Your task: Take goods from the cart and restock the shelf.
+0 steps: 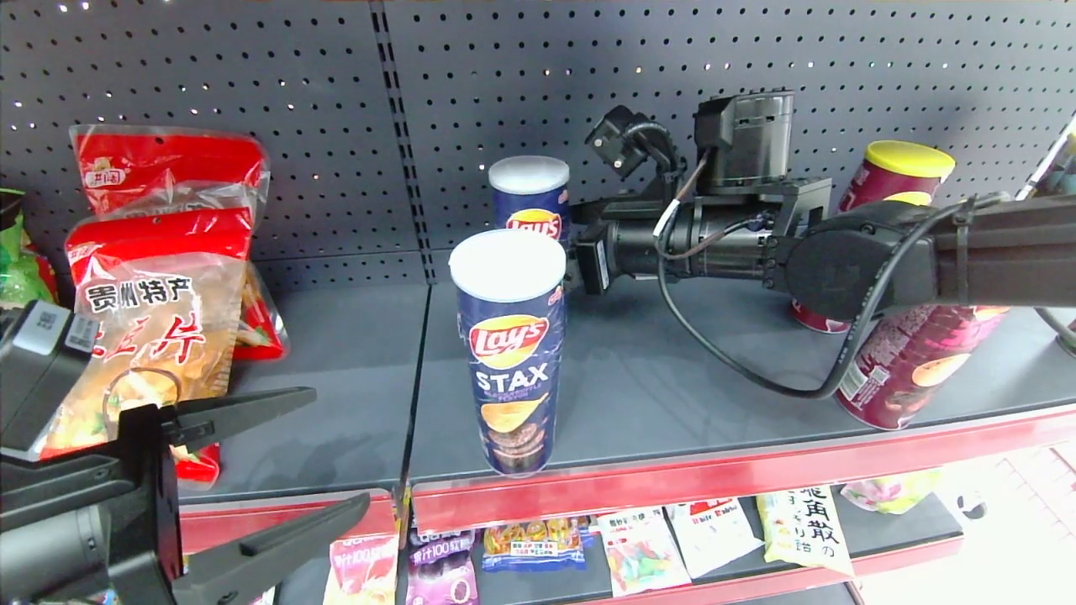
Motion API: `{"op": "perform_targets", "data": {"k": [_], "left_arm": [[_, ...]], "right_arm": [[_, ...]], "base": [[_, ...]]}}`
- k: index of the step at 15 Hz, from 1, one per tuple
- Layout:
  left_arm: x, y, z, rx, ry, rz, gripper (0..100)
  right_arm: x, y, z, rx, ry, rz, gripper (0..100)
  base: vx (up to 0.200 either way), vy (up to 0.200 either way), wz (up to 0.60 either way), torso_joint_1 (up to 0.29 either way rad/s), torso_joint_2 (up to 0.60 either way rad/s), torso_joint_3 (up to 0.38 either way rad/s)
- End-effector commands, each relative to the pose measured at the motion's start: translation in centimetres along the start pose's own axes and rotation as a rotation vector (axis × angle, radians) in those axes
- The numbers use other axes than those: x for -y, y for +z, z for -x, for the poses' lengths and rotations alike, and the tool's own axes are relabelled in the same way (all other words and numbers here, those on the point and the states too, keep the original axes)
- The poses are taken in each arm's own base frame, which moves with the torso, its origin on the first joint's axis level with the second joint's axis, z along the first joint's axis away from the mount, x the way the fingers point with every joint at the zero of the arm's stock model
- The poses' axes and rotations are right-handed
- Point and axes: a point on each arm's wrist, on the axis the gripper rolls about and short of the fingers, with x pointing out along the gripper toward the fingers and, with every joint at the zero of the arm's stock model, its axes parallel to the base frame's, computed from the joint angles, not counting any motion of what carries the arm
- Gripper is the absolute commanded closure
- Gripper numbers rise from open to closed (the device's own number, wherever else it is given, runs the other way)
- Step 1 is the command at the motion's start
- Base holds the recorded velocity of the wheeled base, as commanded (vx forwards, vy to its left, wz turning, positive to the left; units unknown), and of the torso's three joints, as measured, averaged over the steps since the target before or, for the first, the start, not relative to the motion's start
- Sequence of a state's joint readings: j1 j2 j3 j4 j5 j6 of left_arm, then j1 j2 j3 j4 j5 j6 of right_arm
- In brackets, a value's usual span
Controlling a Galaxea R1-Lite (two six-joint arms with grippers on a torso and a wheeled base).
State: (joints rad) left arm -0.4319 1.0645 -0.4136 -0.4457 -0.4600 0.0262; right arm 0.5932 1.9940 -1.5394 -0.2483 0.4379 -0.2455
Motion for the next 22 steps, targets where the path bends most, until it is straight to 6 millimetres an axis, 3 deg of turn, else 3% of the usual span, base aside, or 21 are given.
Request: {"op": "perform_targets", "data": {"k": [1,6,9,12,15,17,18,19,22], "left_arm": [[-0.1,-0.2,-0.2,-0.013,0.000,0.007,0],[-0.4,-0.2,-0.7,-0.027,0.003,0.013,0],[-1.1,-0.1,-1.4,-0.042,0.040,0.026,0],[-1.9,0.1,-2.0,-0.051,0.064,0.035,0],[-2.5,-0.2,-2.9,-0.087,0.089,0.046,0],[-3.0,-0.8,-3.9,-0.127,0.090,0.063,0],[-3.1,-0.8,-4.1,-0.133,0.088,0.065,0],[-3.5,-1.0,-4.9,-0.157,0.091,0.063,0],[-4.3,-1.4,-6.4,-0.197,0.085,0.033,0]], "right_arm": [[-0.4,0.6,1.0,0.007,-0.004,0.004,0],[-1.9,-0.3,4.6,-0.059,-0.063,-0.026,0],[-2.2,-1.3,8.4,-0.109,-0.150,-0.052,0],[-3.2,-1.9,10.9,-0.130,-0.175,-0.062,0],[-5.2,-2.4,13.8,-0.138,-0.173,-0.061,0],[-7.7,-3.7,17.5,-0.144,-0.165,-0.055,0],[-8.1,-3.9,18.1,-0.146,-0.164,-0.056,0],[-9.7,-4.7,20.7,-0.130,-0.165,-0.051,0],[-12.1,-5.8,24.5,-0.080,-0.183,-0.038,0]], "base": [[0.000,0.000,0.00,0.000,0.00,0.000],[0.000,0.000,0.00,0.000,0.00,0.000],[0.000,0.000,0.00,0.000,0.00,0.000],[0.000,0.000,0.00,0.000,0.00,0.000],[0.000,0.000,0.00,0.000,0.00,0.000],[0.000,0.000,0.00,0.000,0.00,0.000],[0.000,0.000,0.00,0.000,0.00,0.000],[0.000,0.000,0.00,0.000,0.00,0.000],[0.000,0.000,0.00,0.000,0.00,0.000]]}}
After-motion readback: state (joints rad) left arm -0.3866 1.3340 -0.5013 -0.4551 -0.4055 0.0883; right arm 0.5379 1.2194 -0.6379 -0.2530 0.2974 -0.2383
